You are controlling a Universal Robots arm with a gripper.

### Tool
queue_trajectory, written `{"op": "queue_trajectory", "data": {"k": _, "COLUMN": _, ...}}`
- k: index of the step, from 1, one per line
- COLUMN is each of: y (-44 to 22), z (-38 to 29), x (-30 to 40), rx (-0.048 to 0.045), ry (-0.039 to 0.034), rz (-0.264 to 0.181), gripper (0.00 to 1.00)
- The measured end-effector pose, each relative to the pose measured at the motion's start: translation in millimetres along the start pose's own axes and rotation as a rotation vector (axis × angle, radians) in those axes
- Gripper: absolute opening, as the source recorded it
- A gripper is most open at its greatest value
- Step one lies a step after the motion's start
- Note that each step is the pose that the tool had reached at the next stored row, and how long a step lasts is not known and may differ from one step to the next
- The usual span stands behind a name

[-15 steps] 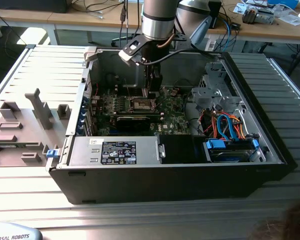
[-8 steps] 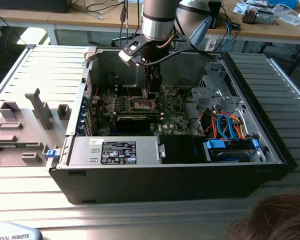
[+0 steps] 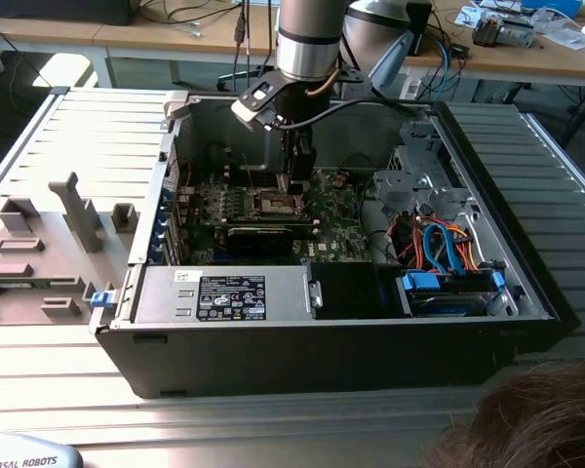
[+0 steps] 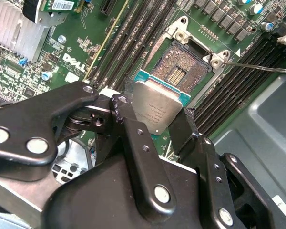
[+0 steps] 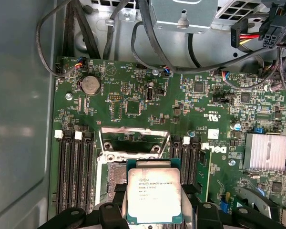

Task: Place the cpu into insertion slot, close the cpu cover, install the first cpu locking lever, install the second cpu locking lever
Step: 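Place the cpu into insertion slot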

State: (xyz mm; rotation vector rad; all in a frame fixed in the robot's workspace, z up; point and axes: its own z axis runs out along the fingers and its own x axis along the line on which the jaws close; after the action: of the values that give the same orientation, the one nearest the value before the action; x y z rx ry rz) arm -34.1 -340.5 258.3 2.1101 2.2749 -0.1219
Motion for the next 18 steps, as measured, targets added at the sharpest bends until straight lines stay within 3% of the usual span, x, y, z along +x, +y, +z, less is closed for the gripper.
{"op": "queue_trajectory", "data": {"k": 11, "y": -1.1, "z": 2.6, "x": 0.3, "rx": 0.0000, "ry": 0.0001, "rz": 0.000, "gripper": 0.54}}
{"op": "queue_trajectory", "data": {"k": 18, "y": -10.2, "z": 4.6, "x": 1.8, "rx": 0.0002, "ry": 0.0000, "rz": 0.002, "gripper": 0.54}}
